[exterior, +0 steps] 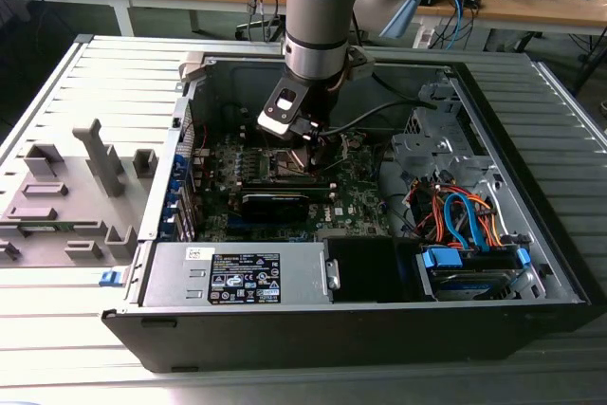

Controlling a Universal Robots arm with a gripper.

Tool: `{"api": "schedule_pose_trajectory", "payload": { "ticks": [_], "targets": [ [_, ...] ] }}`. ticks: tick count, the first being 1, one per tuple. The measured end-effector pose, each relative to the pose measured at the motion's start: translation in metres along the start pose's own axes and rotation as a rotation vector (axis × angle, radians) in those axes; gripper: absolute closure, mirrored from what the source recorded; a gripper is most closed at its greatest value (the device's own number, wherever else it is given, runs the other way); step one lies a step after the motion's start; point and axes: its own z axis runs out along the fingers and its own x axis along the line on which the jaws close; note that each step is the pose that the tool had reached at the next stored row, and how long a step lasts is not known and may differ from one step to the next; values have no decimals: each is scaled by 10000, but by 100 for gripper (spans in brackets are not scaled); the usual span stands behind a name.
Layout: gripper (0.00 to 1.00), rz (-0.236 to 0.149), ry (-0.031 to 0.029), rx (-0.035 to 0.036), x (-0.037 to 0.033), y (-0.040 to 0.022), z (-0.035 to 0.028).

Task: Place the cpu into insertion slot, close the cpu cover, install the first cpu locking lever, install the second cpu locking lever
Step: 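Place the cpu into insertion slot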

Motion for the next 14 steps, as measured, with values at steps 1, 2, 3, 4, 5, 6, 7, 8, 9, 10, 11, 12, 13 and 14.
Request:
{"api": "schedule_pose_trajectory", "payload": {
  "ticks": [1, 2, 3, 4, 5, 6, 7, 8, 9, 10, 11, 12, 13, 14],
  "targets": [
    [45, 4, 0, 0, 0, 0, 0],
    [45, 10, 0, 0, 0, 0, 0],
    [45, 18, -1, 0, 0, 0, 0],
    [45, 27, 0, -1, 0, 0, 0],
    [45, 34, -1, -1, 0, 0, 0],
    [45, 39, -1, -1, 0, 0, 0],
    [45, 51, -1, -1, 0, 0, 0],
    [45, 59, -1, -1, 0, 0, 0],
    [45, 68, -1, -1, 0, 0, 0],
    [45, 71, -1, -2, 0, 0, 1],
    [45, 75, -1, -1, 0, 0, 0],
    [45, 81, -1, -2, 0, 0, 0],
    [45, 85, -1, -1, 0, 0, 0],
    [45, 92, -2, -1, 0, 0, 0]
  ]
}}
